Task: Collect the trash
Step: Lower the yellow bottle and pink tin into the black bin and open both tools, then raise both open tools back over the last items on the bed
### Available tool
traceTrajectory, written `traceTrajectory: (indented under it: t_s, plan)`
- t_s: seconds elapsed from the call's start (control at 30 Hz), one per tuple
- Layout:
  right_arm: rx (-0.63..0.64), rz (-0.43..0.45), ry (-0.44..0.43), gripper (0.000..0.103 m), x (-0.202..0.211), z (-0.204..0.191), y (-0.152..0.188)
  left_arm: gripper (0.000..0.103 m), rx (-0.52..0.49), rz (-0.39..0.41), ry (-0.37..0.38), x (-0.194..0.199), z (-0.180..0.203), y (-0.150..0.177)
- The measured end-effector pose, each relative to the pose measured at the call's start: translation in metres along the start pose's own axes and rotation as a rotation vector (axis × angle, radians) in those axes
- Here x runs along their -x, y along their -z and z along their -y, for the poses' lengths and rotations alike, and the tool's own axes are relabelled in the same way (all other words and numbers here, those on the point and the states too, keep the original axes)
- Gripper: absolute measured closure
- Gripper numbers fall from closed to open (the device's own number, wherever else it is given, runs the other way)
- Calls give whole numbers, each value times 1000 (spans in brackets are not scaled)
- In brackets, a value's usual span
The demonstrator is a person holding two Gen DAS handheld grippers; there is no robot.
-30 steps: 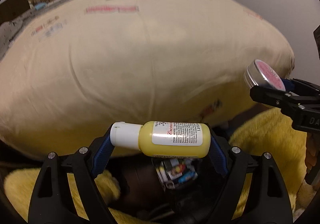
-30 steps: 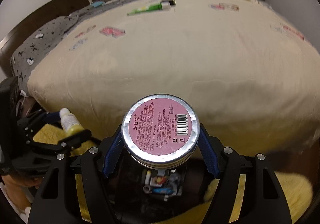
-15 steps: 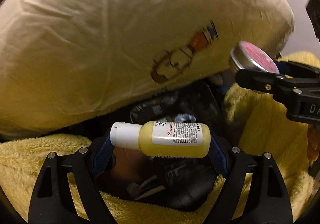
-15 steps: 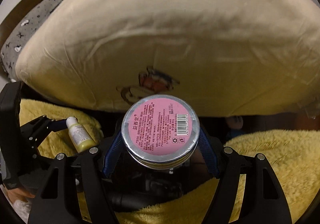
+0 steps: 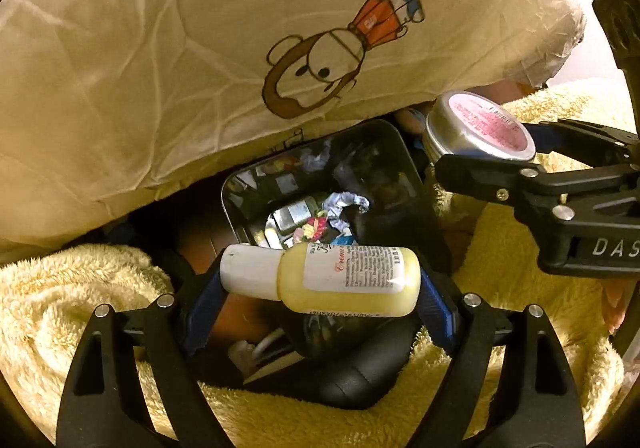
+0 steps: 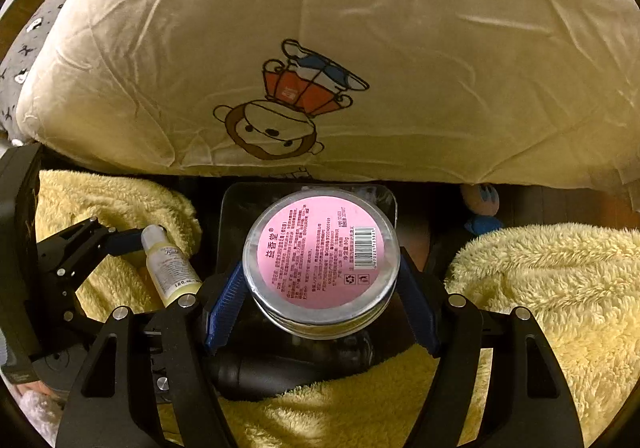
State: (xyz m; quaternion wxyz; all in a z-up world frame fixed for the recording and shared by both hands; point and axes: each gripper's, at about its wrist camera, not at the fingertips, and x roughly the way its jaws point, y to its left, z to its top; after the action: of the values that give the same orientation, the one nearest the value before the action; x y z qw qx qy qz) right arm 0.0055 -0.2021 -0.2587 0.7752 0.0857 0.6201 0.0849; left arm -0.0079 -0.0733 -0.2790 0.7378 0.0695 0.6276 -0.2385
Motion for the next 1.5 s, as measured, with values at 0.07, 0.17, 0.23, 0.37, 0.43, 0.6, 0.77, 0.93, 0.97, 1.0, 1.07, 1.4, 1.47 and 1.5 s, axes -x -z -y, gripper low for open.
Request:
traceTrajectory:
  t_s: [0.07,0.17,0.23,0.37,0.43,0.6,0.77,0.93,0.97,1.0,1.07,1.4,1.47,1.5]
  plan:
    - [-6,6,-3,27,2,2,-2,16,8,2,-2,2,-2,-1]
    - [-14,27,-3,25,7,4,-4,13,14,10,-4,4,-4,-1]
    - [-15,42,-1,25,11,5,-6,12,14,16,-11,9,-6,-2]
    - [-1,107,14,25,32,5,-15,12,-1,52,-64,22,-8,-7]
    - [6,162,17,25,48,6,-22,12,-18,87,-81,36,-11,-10]
    - [50,347,44,19,103,6,-58,12,-22,218,-118,88,-29,-30]
    - [67,399,80,17,118,8,-105,10,24,321,-189,125,-58,-66]
    - [64,428,80,17,124,9,-154,10,69,323,-94,146,-84,-102]
    - [67,433,72,17,127,8,-165,9,72,325,-82,149,-85,-107]
    - [72,440,62,17,128,6,-179,9,70,334,-75,155,-86,-112]
    - [79,456,66,17,129,2,-202,9,45,378,-111,167,-84,-123]
    - [161,478,101,18,102,-23,-309,8,11,480,-274,187,-101,-210]
    - [187,468,117,18,92,-30,-329,8,20,467,-288,182,-109,-229]
    - [203,470,134,19,88,-34,-339,8,22,459,-292,179,-113,-238]
